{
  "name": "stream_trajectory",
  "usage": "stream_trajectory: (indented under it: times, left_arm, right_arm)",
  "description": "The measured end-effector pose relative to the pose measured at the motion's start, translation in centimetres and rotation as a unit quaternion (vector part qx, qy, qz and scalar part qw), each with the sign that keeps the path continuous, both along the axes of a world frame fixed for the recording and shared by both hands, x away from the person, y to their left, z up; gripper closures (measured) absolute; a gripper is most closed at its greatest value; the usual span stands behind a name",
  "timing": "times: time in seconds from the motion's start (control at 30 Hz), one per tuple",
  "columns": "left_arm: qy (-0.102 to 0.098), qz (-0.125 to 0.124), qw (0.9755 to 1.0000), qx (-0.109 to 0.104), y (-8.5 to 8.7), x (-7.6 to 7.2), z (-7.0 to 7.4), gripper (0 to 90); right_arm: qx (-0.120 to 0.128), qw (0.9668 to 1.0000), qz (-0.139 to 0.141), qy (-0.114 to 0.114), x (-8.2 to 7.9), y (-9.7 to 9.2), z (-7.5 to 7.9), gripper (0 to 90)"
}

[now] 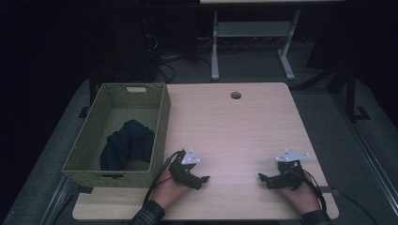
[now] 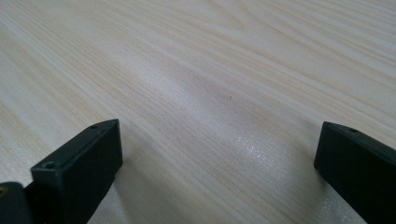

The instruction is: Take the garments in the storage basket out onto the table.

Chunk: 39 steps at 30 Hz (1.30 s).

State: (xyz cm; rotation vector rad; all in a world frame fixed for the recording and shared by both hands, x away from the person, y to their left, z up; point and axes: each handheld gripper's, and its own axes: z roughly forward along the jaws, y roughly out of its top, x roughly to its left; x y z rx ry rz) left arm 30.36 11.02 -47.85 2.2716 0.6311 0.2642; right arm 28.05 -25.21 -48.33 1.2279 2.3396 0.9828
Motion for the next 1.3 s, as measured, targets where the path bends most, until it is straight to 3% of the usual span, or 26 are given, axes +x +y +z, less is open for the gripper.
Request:
stream_trajectory:
  times: [0.63,1.3]
  left_arm:
    - [-0.004,0.003,1.0000,0.008,-0.2,-0.1,0.2,12.3]
    - [-0.019,0.007,0.9998,-0.001,-0.1,-0.1,2.1,12.3]
  right_arm:
    - [-0.001,1.0000,0.007,-0.001,0.2,0.0,0.0,0.6]
    - [0.000,1.0000,0.007,0.001,0.2,0.0,0.0,0.6]
